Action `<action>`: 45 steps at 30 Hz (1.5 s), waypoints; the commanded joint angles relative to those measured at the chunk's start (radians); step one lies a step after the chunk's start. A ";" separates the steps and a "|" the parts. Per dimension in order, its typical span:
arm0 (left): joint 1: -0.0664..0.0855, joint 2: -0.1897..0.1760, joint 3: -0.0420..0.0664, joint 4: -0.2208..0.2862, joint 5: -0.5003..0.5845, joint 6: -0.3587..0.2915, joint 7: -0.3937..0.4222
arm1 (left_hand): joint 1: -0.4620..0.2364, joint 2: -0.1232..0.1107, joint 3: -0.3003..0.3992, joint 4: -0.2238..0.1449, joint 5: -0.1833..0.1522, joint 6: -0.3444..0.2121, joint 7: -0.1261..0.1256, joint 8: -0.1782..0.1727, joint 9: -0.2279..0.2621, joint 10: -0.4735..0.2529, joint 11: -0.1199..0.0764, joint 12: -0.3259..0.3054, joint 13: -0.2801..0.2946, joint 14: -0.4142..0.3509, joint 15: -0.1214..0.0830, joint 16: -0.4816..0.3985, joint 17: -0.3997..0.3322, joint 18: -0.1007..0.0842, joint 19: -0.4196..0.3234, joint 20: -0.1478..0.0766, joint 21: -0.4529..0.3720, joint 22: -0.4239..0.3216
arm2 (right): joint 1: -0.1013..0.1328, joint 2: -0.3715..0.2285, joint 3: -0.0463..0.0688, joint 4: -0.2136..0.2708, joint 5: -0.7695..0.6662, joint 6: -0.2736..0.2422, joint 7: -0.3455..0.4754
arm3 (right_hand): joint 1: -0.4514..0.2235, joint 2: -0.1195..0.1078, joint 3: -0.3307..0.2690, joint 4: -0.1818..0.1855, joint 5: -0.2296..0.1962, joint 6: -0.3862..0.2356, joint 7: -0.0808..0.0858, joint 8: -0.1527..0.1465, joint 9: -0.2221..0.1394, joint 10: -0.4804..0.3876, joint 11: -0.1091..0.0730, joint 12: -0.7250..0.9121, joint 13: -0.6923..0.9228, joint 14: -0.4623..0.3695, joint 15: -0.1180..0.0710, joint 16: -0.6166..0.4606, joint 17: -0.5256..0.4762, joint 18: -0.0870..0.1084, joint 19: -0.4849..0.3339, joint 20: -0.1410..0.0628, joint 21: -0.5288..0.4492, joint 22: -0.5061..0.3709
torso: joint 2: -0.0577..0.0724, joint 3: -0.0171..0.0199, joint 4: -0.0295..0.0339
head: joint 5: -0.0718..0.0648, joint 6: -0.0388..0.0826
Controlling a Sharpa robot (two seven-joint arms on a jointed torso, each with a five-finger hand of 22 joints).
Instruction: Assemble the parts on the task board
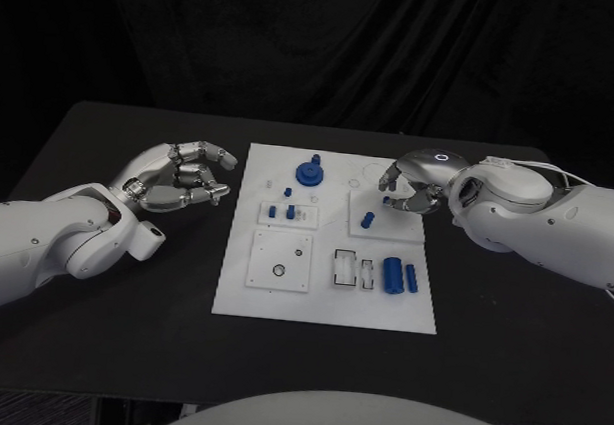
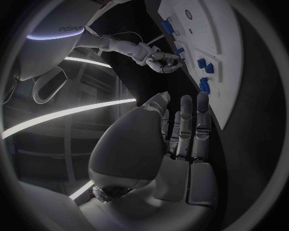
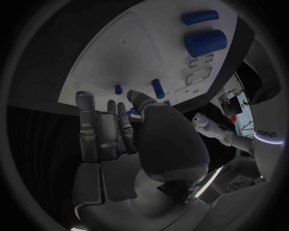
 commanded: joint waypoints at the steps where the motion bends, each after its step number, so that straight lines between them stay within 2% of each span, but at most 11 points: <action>1: -0.003 0.003 0.001 0.000 0.008 0.016 0.132 | 0.011 0.002 -0.006 0.001 0.000 0.008 0.001 -0.006 -0.002 -0.009 0.000 0.004 -0.002 -0.010 0.000 -0.007 -0.002 0.010 0.009 -0.001 -0.007 -0.002 | -0.004 0.001 0.001 -0.004 -0.011 0.012 0.002 | -0.013 0.003 -0.008 -0.002 0.001 0.003 0.003 -0.001 0.004 0.004 0.000 0.007 0.002 -0.003 -0.003 -0.003 0.002 0.005 0.000 -0.002 -0.001 0.069 | 0.000 -0.0012 0.0012 | -0.001 0.000; 10: -0.004 0.005 0.001 -0.004 0.008 0.023 0.123 | 0.015 0.005 -0.009 -0.001 0.000 0.010 0.002 -0.009 -0.009 -0.011 0.001 0.007 -0.007 -0.014 0.001 -0.010 -0.005 0.009 0.009 -0.001 -0.014 -0.004 | -0.007 0.009 0.001 -0.017 -0.011 0.030 0.003 | -0.006 0.009 -0.007 -0.011 0.002 0.013 0.002 0.006 0.013 0.011 -0.002 0.018 0.006 0.002 -0.004 0.003 0.006 0.004 0.006 -0.002 0.008 0.071 | -0.002 -0.0020 0.0002 | 0.001 0.000; 17: -0.005 0.006 0.001 -0.006 0.008 0.027 0.121 | 0.016 0.012 -0.024 0.002 0.000 0.015 -0.001 -0.020 -0.031 -0.015 0.005 0.017 -0.026 -0.028 0.007 -0.037 -0.025 0.008 0.002 0.003 -0.050 -0.023 | -0.013 0.020 0.001 -0.037 -0.011 0.033 0.009 | -0.001 0.016 -0.005 -0.016 0.002 0.021 -0.002 0.011 0.020 0.012 -0.003 0.022 0.007 0.003 -0.005 0.004 0.007 0.003 0.008 -0.003 0.011 0.072 | -0.002 -0.0028 -0.0007 | 0.004 0.000; 23: -0.005 0.006 0.001 -0.007 0.008 0.032 0.118 | 0.019 0.014 -0.028 0.002 0.001 0.019 0.000 -0.024 -0.039 -0.016 0.006 0.020 -0.033 -0.030 0.008 -0.044 -0.030 0.008 0.002 0.004 -0.063 -0.030 | -0.018 0.029 0.001 -0.055 -0.011 0.037 0.014 | 0.002 0.021 -0.003 -0.019 0.002 0.026 -0.003 0.014 0.025 0.016 -0.004 0.025 0.008 0.006 -0.005 0.008 0.011 0.002 0.012 -0.003 0.017 0.074 | -0.001 -0.0036 0.0005 | 0.005 0.000; 28: -0.006 0.008 0.001 -0.009 0.008 0.035 0.116 | 0.020 0.016 -0.029 0.002 0.001 0.020 0.000 -0.025 -0.041 -0.017 0.006 0.021 -0.035 -0.031 0.008 -0.045 -0.032 0.008 0.002 0.004 -0.067 -0.032 | -0.021 0.034 0.001 -0.064 -0.011 0.033 0.020 | 0.005 0.028 0.000 -0.023 0.002 0.031 -0.005 0.017 0.030 0.026 -0.006 0.030 0.008 0.009 -0.007 0.012 0.014 0.001 0.018 -0.004 0.028 0.077 | -0.001 -0.0025 0.0003 | 0.006 0.000; 34: -0.008 0.010 0.001 -0.011 0.008 0.040 0.115 | 0.027 0.019 -0.033 -0.002 0.001 0.024 0.001 -0.029 -0.049 -0.018 0.008 0.025 -0.043 -0.034 0.009 -0.054 -0.038 0.008 0.002 0.005 -0.081 -0.041 | -0.023 0.042 0.001 -0.077 -0.011 0.033 0.022 | 0.005 0.036 0.004 -0.026 0.002 0.044 -0.009 0.023 0.038 0.035 -0.008 0.031 0.005 0.014 -0.009 0.017 0.018 -0.001 0.025 -0.006 0.040 0.079 | -0.001 -0.0028 0.0006 | 0.004 0.000; 45: -0.014 0.011 0.001 -0.014 0.008 0.049 0.110 | 0.037 0.027 -0.042 -0.009 0.001 0.031 0.003 -0.036 -0.066 -0.022 0.011 0.033 -0.061 -0.044 0.013 -0.076 -0.053 0.008 -0.001 0.007 -0.117 -0.061 | -0.028 0.055 0.001 -0.100 -0.011 0.044 0.019 | 0.004 0.053 0.013 -0.030 0.002 0.075 -0.003 0.036 0.052 0.060 -0.014 0.024 -0.009 0.029 -0.014 0.030 0.032 -0.005 0.045 -0.011 0.073 0.086 | -0.001 -0.0034 -0.0018 | 0.011 0.000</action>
